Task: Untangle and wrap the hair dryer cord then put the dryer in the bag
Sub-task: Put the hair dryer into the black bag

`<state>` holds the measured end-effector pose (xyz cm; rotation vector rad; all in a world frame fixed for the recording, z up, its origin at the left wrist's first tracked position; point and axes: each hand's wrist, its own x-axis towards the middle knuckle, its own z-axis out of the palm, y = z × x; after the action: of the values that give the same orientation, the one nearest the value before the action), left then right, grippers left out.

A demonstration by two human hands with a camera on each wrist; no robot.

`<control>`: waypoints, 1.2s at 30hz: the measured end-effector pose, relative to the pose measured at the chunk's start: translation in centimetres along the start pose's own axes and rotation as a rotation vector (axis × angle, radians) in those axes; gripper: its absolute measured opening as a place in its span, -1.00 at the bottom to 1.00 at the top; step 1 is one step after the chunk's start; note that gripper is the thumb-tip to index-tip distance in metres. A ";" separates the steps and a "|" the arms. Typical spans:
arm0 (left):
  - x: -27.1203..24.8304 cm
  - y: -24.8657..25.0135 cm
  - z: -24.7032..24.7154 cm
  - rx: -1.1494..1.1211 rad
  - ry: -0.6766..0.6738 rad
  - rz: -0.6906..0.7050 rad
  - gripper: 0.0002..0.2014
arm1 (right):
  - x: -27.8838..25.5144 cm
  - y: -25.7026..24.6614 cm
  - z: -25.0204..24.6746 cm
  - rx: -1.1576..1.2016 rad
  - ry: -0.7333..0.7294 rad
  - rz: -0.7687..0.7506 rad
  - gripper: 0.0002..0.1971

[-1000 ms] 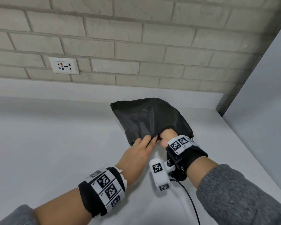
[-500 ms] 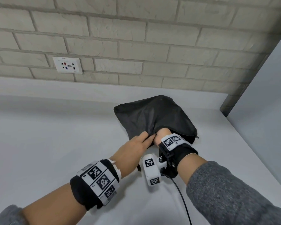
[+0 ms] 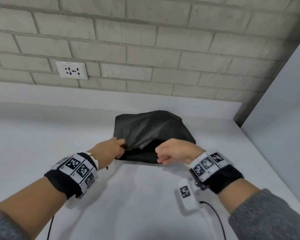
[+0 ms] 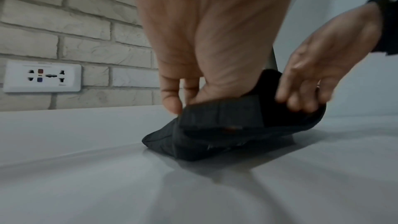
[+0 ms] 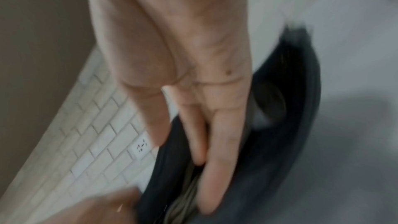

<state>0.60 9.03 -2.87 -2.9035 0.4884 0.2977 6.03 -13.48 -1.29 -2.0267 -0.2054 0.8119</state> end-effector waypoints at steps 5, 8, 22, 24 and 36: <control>1.1 -0.1 1.6 0.261 -0.236 0.020 -0.67 | -2.3 1.7 -5.9 -0.191 0.532 -0.119 -0.70; 2.1 0.3 1.0 0.158 -0.187 -0.111 -0.74 | -1.2 4.0 -5.9 -0.257 0.509 0.113 -0.53; 3.7 1.2 0.8 -0.002 -0.129 -0.369 -0.72 | 0.2 8.4 -6.7 -0.078 0.158 0.301 -0.78; 4.2 3.8 -0.8 -0.060 0.019 -0.299 -0.73 | -0.2 8.1 -6.7 -0.093 0.114 0.309 -0.82; 6.9 17.0 -2.6 -0.716 0.155 -0.088 -0.69 | -1.7 7.4 -6.6 0.389 -0.015 0.113 -0.88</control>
<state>1.61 -9.43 -4.39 -3.6541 0.3167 0.2780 7.59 -23.06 -4.03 -1.6765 0.0582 0.8633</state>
